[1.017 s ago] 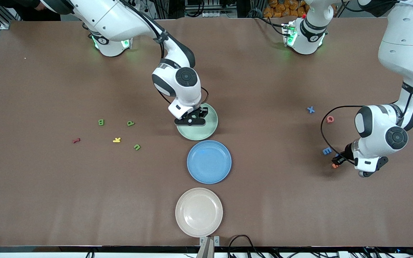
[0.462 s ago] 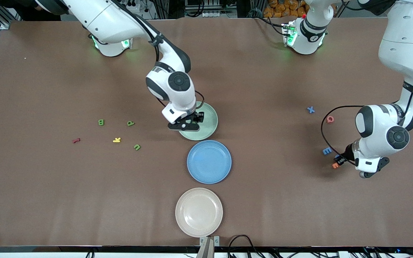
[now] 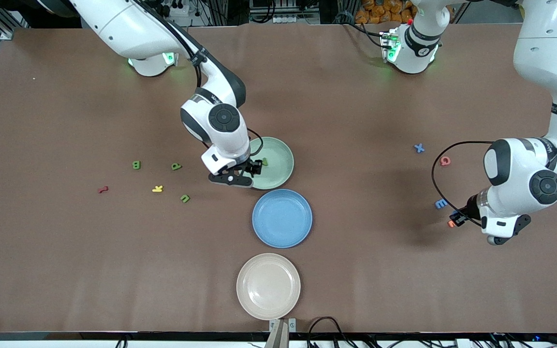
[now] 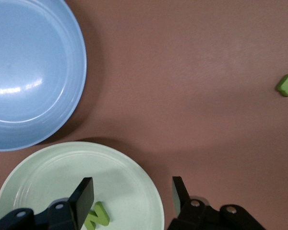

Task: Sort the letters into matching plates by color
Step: 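Release the N on the green plate while the left gripper grasps blue G, then carry the G to the blue plate while the right gripper reaches green u, then release the G on the blue plate while the right gripper grasps u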

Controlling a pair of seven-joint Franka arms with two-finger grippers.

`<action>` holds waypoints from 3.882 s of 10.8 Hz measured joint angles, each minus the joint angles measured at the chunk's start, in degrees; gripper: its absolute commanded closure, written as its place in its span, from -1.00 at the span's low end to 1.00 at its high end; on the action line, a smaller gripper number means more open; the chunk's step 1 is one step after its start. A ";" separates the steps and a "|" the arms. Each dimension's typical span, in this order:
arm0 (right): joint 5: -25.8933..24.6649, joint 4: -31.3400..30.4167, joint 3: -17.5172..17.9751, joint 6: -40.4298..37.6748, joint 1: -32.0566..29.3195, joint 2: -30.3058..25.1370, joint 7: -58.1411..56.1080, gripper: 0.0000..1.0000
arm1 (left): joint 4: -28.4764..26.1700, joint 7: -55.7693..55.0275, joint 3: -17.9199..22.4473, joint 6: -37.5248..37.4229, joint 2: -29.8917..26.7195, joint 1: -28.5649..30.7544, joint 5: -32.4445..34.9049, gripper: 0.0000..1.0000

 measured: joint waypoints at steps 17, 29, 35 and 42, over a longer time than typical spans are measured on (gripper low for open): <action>9.67 -10.26 -4.06 5.93 -20.19 -7.15 0.39 -0.30 | 4.89 -12.75 -6.39 -5.13 0.42 -20.85 -4.58 1.00; 9.69 -12.25 -7.96 13.17 -15.79 -2.09 1.63 -0.19 | 13.20 -27.21 -6.49 11.26 10.64 -29.90 -9.35 1.00; 9.68 -12.25 -8.04 15.38 -15.60 -0.26 1.63 -0.07 | 13.40 -32.20 -6.31 19.04 12.08 -32.42 -9.73 -1.00; 9.68 -12.25 -8.11 16.28 -15.57 0.66 1.63 0.42 | 14.26 -22.67 -5.30 5.13 11.61 -26.85 -0.84 -1.00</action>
